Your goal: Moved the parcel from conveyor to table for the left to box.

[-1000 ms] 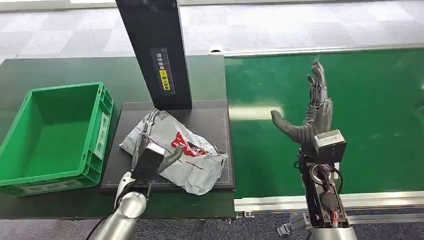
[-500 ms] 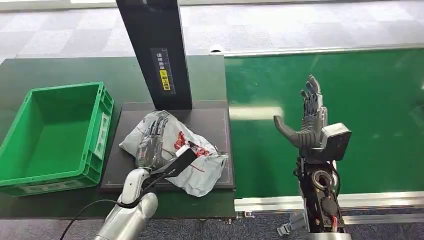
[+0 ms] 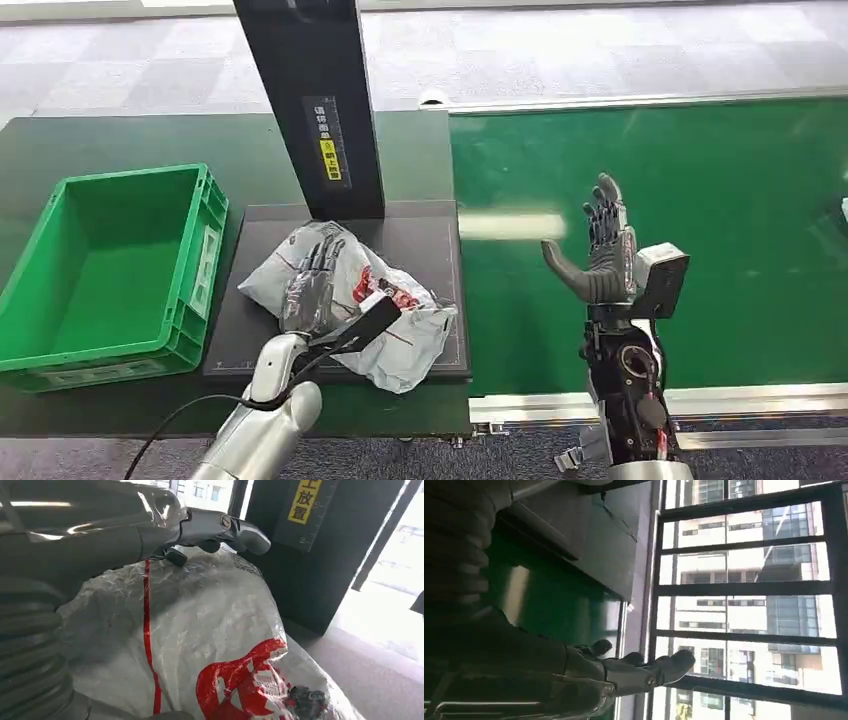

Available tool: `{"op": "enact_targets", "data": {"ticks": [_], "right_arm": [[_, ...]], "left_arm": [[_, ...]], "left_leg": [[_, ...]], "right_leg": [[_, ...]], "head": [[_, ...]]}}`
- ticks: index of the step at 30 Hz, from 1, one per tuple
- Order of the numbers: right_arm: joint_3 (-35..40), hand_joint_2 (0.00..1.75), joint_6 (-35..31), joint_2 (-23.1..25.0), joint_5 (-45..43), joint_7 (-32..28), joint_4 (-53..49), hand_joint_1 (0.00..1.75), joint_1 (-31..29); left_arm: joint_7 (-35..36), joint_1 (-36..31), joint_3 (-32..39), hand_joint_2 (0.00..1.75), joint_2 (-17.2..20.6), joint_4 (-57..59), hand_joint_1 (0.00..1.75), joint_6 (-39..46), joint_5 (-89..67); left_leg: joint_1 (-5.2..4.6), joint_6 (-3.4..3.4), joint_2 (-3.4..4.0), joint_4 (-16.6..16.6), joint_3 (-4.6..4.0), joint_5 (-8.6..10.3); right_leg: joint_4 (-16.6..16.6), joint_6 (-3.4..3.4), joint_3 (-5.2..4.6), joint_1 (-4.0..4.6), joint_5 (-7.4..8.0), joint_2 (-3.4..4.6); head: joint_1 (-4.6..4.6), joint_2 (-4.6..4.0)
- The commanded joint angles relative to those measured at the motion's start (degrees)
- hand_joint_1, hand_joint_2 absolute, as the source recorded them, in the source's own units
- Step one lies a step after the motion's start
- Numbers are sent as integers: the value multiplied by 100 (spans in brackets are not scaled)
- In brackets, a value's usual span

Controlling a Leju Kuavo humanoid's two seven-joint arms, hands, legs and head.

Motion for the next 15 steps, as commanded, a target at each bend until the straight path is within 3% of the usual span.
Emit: {"op": "enact_targets", "data": {"ticks": [1,3,4,5,15], "right_arm": [[-208,175,-79,-104,17,490,1629,0,-528],[-20,175,61,-198,183,722,1983,0,-615],[54,175,81,-221,292,717,2151,0,-656],[62,175,68,-214,323,684,2207,0,-655],[162,175,435,-252,407,739,2300,0,-703]], "left_arm": [[48,-118,24,175,-96,805,0,-437,-9],[-8,-142,16,175,-124,858,14,-549,34],[-48,-152,15,175,-139,875,133,-573,59],[-50,-146,10,175,-140,856,166,-539,46],[-131,-63,-2,175,-61,599,175,-127,-120]], "left_leg": [[-2,-1,6,-8,19,-2],[-1,-1,9,-11,24,-2],[-2,-1,6,-11,27,-2],[-1,-2,10,-18,36,0],[-1,0,7,-8,23,-2]], "right_leg": [[-8,2,19,-1,-1,-3],[-12,1,26,0,0,-3],[-11,2,29,-1,-1,-6],[-19,3,38,0,1,-7],[-7,1,25,-2,-3,-6]], "head": [[-2,-2],[-2,0],[-2,-2],[0,-2],[0,-2]]}}
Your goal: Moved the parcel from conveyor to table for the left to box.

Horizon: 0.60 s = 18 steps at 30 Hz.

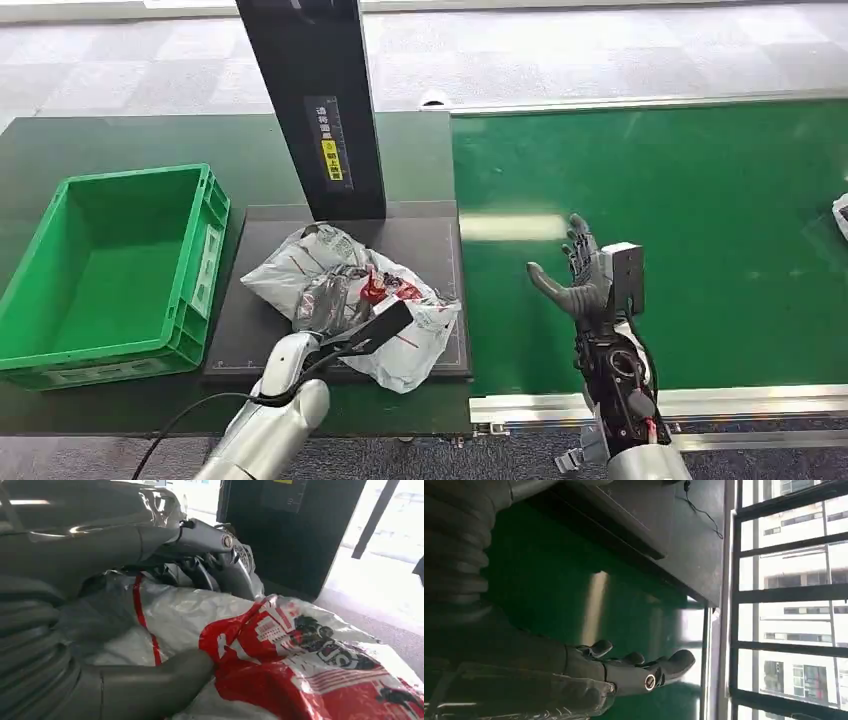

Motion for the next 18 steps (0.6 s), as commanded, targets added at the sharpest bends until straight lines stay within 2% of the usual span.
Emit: {"op": "enact_targets", "data": {"ticks": [1,18], "right_arm": [[264,175,293,-129,84,68,786,0,-370],[211,175,493,-106,-24,-8,871,0,-363]], "left_arm": [[-119,78,-8,175,72,235,175,165,-50],[-111,-10,-44,175,48,431,175,6,-101]], "left_leg": [[0,-2,16,-7,14,-5],[-1,-3,19,-9,16,-6]], "right_leg": [[-6,0,10,1,-2,6],[-7,0,10,2,-3,2]], "head": [[0,2],[0,2]]}}
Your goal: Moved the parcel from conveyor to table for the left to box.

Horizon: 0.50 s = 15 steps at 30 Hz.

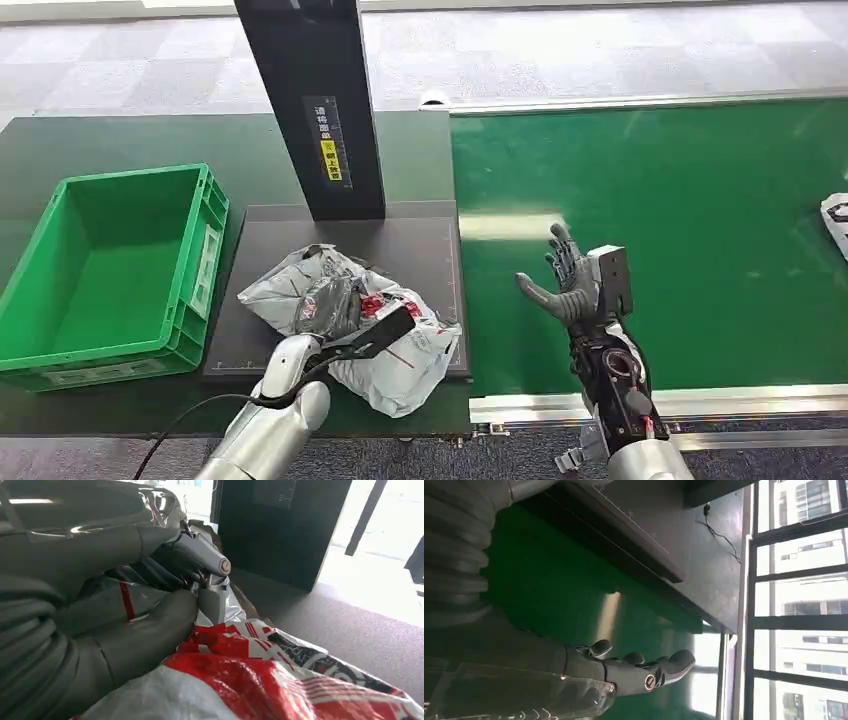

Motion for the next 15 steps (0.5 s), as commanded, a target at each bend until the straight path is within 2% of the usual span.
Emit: {"op": "enact_targets", "data": {"ticks": [1,15], "right_arm": [[104,175,40,-49,-20,-8,434,0,-245],[104,175,40,-49,-20,-8,434,0,-245]], "left_arm": [[7,-23,-42,175,48,388,175,-52,-22],[7,-23,-42,175,48,388,175,-52,-22]], "left_leg": [[0,-3,14,-7,17,-5],[-2,-3,15,-9,18,-4]], "right_leg": [[-7,0,14,1,-3,1],[-7,0,15,0,-3,1]], "head": [[0,0],[0,-2]]}}
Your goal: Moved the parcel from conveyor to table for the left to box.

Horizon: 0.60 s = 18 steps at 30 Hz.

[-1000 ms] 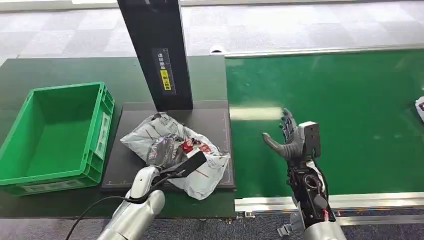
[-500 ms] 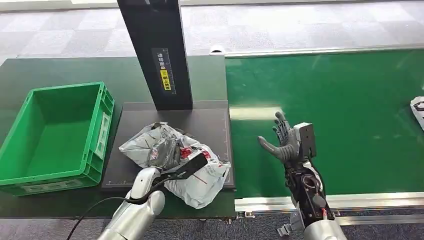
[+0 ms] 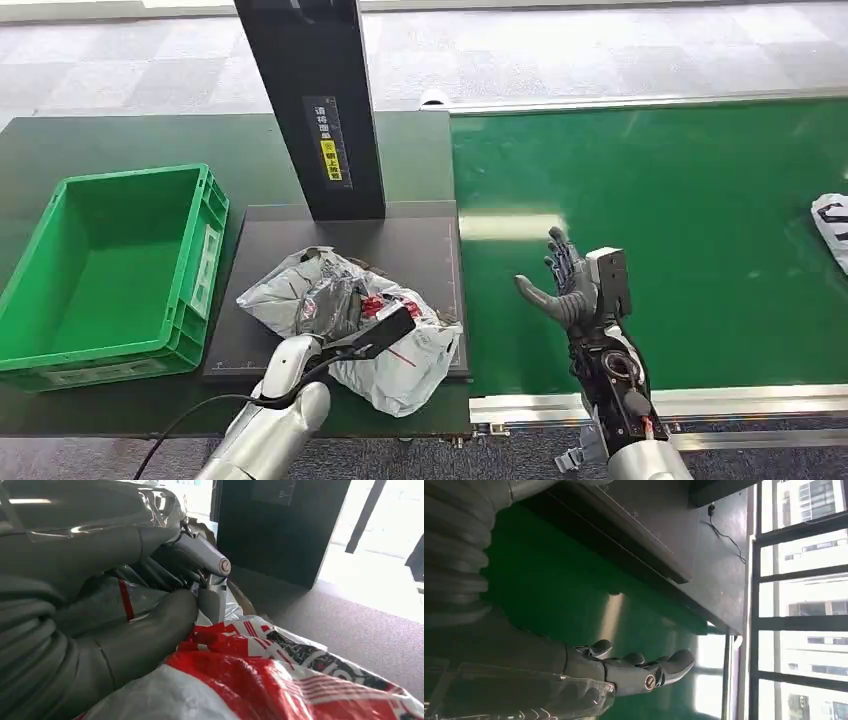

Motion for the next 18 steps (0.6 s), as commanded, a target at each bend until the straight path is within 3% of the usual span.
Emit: {"op": "enact_targets", "data": {"ticks": [1,18], "right_arm": [[104,175,29,-47,-15,-8,351,0,-242],[104,175,29,-47,-15,-8,351,0,-242]], "left_arm": [[7,-24,-42,175,50,368,175,-45,-19],[7,-24,-42,175,50,368,175,-45,-19]], "left_leg": [[-1,-3,12,-7,15,-4],[-1,-3,11,-5,11,-3]], "right_leg": [[-6,0,12,0,-2,1],[-4,0,9,0,-2,1]], "head": [[0,0],[0,0]]}}
